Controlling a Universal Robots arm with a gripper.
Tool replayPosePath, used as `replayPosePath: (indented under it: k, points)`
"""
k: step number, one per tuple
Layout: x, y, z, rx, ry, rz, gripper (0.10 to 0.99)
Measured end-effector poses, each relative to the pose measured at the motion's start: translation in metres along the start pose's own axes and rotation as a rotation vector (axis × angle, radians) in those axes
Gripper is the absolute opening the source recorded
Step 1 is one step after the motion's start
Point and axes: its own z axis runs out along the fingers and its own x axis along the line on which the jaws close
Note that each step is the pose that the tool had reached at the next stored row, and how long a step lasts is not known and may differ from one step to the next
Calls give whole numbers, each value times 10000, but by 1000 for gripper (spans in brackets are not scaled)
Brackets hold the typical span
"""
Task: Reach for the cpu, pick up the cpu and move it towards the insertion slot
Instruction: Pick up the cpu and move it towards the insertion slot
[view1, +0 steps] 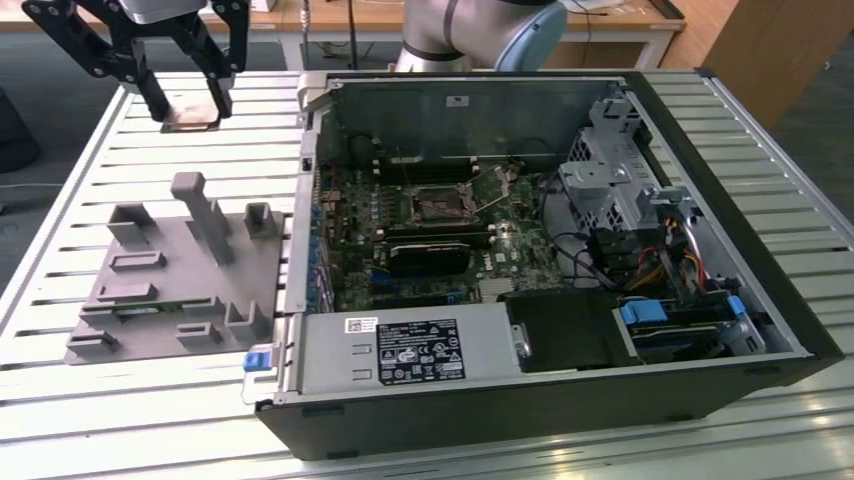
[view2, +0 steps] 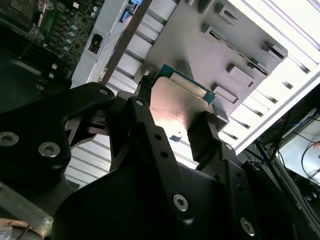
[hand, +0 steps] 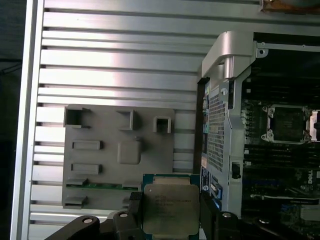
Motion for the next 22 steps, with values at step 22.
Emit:
replayPosePath:
  k: [22]
  points:
    - [-241,-8,1,0,0,0,541]
